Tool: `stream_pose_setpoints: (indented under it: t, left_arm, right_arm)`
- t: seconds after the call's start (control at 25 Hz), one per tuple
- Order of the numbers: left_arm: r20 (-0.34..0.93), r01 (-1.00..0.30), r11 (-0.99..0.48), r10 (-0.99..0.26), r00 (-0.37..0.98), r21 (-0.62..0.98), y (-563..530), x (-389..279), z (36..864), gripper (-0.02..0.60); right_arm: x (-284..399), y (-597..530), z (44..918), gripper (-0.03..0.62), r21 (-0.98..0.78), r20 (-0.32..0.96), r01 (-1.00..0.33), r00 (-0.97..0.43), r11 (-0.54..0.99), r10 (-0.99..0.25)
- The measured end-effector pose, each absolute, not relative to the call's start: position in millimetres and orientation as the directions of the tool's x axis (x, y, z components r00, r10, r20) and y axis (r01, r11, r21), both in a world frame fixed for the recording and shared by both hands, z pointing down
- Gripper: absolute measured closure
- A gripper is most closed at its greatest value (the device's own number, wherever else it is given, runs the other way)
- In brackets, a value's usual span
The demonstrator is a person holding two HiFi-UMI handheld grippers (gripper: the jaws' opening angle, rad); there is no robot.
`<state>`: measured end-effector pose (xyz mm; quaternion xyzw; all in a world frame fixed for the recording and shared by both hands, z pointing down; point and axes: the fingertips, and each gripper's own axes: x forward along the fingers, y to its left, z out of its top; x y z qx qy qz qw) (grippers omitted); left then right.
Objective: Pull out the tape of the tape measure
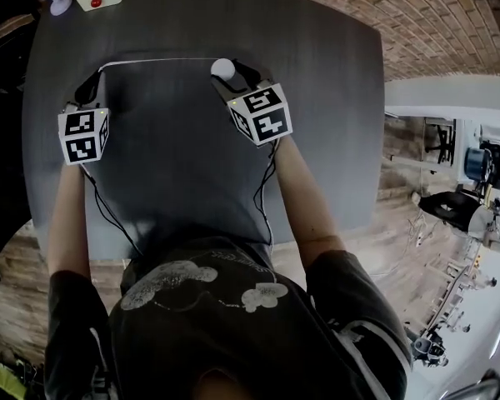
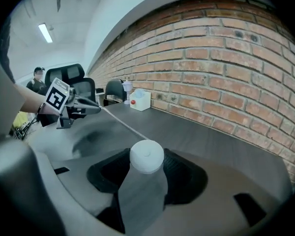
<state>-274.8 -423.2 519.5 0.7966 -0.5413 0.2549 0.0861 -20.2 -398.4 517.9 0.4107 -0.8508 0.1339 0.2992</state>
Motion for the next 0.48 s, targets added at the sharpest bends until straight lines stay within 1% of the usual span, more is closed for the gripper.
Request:
stream_pose_setpoints:
  t: [0.16, 0.48]
  left_arm:
    - [0.531, -0.899, -0.390, -0.814, 0.235, -0.200, -434, -281, 542, 0.571]
    - [0.577, -0.858, -0.421, -0.794, 0.192, -0.295, -441, -282, 572, 0.571]
  right_arm:
    - [-26, -411, 544, 0.361, -0.004, 0.652, -0.790, -0.467, 0.613, -0.598]
    - [-28, -425, 586, 0.361, -0.040, 0.709, -0.791, -0.453, 0.611, -0.540]
